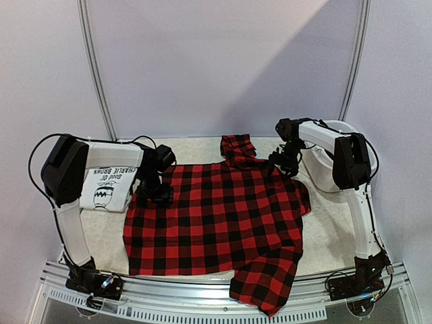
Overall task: Fold and stack the mixed laundry pile
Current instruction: Adjust the flattened shirt at the center of the board.
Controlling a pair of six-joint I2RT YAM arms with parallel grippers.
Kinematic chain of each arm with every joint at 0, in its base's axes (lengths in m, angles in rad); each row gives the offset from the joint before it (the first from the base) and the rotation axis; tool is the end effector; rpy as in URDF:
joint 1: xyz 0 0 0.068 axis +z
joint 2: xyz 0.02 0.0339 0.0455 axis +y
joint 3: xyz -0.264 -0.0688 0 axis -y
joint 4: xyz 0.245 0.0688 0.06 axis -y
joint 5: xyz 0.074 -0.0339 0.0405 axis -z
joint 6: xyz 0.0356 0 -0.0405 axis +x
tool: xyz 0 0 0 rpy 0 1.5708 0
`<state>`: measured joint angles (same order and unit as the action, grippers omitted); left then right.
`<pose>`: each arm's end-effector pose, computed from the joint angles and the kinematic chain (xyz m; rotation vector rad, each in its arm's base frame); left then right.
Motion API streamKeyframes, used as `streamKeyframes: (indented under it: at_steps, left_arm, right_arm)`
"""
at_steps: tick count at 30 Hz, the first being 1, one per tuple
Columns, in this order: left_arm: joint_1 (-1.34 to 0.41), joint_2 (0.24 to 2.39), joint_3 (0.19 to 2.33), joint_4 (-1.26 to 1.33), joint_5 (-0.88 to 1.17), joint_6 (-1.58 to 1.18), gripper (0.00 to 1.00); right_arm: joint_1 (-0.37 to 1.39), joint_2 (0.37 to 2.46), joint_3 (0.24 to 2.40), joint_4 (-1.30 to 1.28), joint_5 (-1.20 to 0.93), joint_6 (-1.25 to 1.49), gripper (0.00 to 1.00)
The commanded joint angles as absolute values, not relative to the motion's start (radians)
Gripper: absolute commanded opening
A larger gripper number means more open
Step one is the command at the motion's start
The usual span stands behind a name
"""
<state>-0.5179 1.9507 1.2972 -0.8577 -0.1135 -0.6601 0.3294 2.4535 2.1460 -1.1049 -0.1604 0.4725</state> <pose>0.3108 -0.1724 0.1482 -0.2202 3.0196 0.0929 0.4645 0.1648 0.1564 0.1981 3.0355 0.3193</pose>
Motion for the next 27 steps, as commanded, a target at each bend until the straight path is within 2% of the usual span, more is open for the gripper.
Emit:
streamKeyframes:
  at_steps: [1,9,18,22,27]
  left_arm:
    - [-0.539,1.863,1.332,-0.919,-0.173,-0.598,0.86]
    - [-0.587,1.830,1.401,-0.923,-0.112,-0.496,0.85]
    - [-0.611,1.791,1.293,-0.867,-0.016,-0.448,0.82]
    - [-0.612,1.789,1.227,-0.816,-0.008,-0.445,0.81]
    - [-0.612,1.843,1.211,-0.780,0.018,-0.434,0.80]
  right_arm:
    - [0.322,2.445,2.156,-1.131,-0.193,0.466,0.73]
    - [0.377,2.257,2.080,-1.110,-0.166,0.438,0.74]
    - [0.563,1.930,1.616,-0.968,-0.106,0.612,0.74]
    - [0.617,1.886,1.489,-0.910,-0.114,0.694,0.73]
    - [0.632,1.916,1.455,-0.878,-0.113,0.715,0.73]
